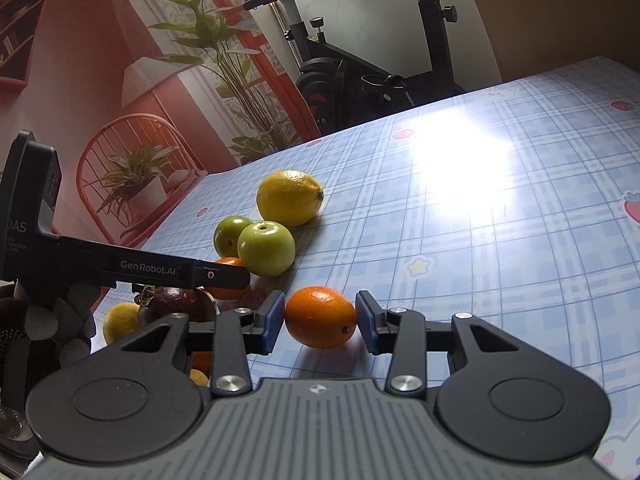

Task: Organize fruits
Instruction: 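Carry both tangerines toward the cream plate with both grippers, then lower the tangerines onto the plate and open both grippers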

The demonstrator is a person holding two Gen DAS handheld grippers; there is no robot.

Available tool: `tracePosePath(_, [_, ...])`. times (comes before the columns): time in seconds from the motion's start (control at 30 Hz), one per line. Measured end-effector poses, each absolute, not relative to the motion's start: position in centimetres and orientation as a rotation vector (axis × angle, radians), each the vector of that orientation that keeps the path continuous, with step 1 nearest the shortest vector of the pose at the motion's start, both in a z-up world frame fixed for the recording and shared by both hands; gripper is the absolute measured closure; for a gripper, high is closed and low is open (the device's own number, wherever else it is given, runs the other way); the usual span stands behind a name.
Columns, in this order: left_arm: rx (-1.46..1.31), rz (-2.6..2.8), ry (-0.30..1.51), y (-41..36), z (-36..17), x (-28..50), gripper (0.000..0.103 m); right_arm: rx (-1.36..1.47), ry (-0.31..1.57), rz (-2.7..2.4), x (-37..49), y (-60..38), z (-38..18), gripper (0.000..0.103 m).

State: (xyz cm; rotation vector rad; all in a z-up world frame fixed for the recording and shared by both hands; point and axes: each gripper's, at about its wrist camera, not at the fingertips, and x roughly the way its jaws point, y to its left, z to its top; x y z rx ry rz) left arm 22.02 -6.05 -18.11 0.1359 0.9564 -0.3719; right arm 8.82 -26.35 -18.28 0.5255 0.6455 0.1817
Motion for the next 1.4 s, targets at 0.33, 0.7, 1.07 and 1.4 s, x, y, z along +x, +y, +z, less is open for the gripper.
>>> tracePosePath(0.33, [0.095, -0.411, 0.898, -5.2, -15.6, 19.6, 0.067, 0.52, 0.638, 0.201, 8.1, -25.9, -17.5, 0.061])
tracePosePath(0.7, [0.085, -0.493, 0.877, -2.9, -13.3, 14.2, 0.067, 0.473, 0.628, 0.252, 6.5, -23.5, -15.4, 0.061])
tracePosePath(1.07, [0.081, -0.496, 0.925, 0.1, -14.6, 11.3, 0.067, 0.386, 0.662, 0.334, 5.2, -19.6, -14.3, 0.061])
tracePosePath(1.4, [0.059, -0.458, 0.95, 1.3, -16.1, 12.2, 0.067, 0.35, 0.718, 0.382, 5.9, -18.2, -15.0, 0.061])
